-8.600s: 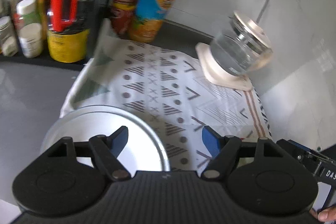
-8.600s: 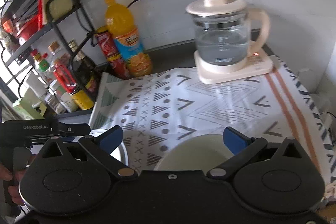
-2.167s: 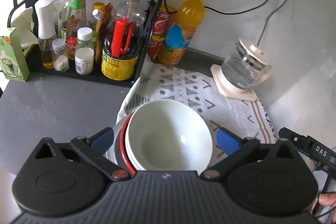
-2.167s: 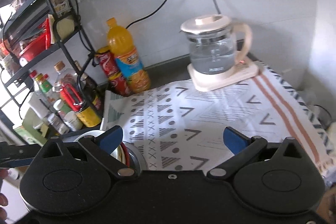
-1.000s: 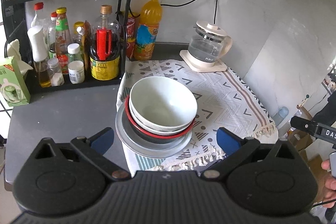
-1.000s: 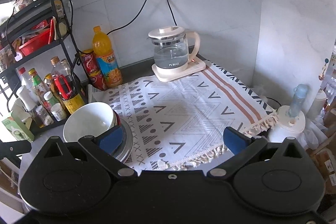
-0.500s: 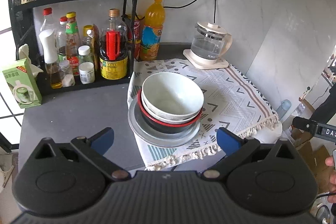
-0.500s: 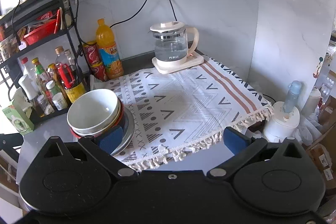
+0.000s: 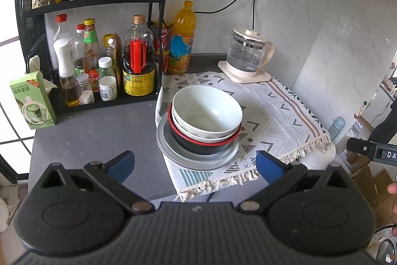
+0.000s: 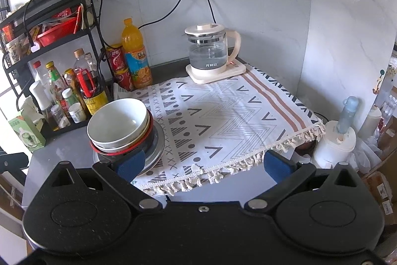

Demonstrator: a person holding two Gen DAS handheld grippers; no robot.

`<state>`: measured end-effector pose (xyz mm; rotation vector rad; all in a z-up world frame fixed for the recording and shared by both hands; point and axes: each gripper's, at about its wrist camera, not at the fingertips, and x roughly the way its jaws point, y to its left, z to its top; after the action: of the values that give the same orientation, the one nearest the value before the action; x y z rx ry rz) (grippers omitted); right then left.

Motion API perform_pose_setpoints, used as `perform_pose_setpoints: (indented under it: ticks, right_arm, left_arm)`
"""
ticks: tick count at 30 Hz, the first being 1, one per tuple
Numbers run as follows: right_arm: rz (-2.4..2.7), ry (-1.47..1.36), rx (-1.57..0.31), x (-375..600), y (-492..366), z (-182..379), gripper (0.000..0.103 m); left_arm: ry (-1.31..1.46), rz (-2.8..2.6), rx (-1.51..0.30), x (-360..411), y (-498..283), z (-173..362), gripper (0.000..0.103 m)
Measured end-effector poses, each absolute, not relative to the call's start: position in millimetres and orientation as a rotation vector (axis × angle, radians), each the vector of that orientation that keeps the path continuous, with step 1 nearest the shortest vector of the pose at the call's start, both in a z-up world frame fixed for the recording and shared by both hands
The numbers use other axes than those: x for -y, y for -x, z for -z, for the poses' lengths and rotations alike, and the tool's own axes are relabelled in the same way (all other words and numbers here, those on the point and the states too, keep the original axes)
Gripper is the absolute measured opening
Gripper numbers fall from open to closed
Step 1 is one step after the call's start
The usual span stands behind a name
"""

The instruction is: Organize plates and bowls

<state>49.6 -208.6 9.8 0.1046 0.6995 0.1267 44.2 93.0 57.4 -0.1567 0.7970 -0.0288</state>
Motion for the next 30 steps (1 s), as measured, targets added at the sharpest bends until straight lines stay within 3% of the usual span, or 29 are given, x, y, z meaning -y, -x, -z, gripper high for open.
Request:
perform_pose_setpoints:
  ticks: [30]
  right_arm:
    - [-0.125,-0.112,-0.698,218,-46,-12,0.103]
  left_arm:
    - [0.168,0.032,-0.784,-78,-46,-59,0.103]
